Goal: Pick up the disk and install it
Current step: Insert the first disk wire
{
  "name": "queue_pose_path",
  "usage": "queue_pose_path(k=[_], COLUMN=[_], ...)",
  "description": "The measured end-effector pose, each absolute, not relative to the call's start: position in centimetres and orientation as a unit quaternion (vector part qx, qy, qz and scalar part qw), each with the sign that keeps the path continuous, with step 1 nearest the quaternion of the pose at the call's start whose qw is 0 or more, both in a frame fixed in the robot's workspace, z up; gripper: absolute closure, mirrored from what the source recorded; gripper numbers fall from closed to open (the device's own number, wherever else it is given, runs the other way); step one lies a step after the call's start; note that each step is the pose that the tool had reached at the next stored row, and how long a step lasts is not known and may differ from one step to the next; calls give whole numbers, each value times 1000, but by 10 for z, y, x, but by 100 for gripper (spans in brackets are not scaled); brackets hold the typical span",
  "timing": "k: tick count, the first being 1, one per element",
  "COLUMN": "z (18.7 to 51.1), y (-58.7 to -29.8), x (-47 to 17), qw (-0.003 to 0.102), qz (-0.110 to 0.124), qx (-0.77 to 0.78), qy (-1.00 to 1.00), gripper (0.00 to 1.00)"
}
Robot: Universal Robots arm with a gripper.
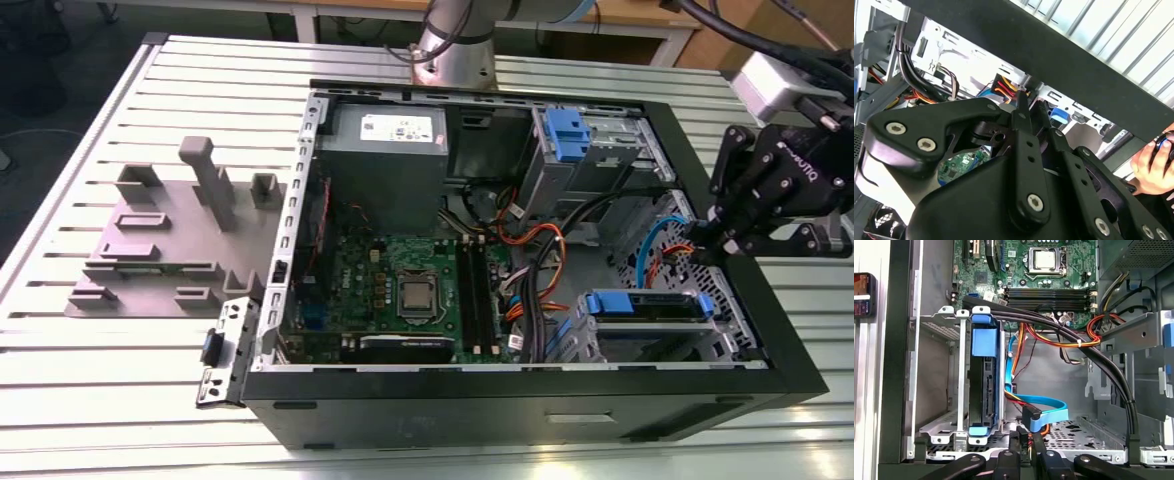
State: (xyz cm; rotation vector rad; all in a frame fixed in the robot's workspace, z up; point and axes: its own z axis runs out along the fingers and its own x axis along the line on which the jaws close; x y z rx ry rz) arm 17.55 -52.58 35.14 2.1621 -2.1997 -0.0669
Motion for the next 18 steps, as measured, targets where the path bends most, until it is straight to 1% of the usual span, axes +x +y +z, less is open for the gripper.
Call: queue_pose_path(k=[8, 9, 10, 18], z=[351, 351, 351, 353], y=[-526, -526, -526, -526], x=[176, 176, 176, 172], qw=[30, 30, 30, 30], qz=[-20, -20, -20, -20], qx=[700, 700, 700, 700], qy=[-713, -713, -713, -713], gripper=[76, 78, 84, 84])
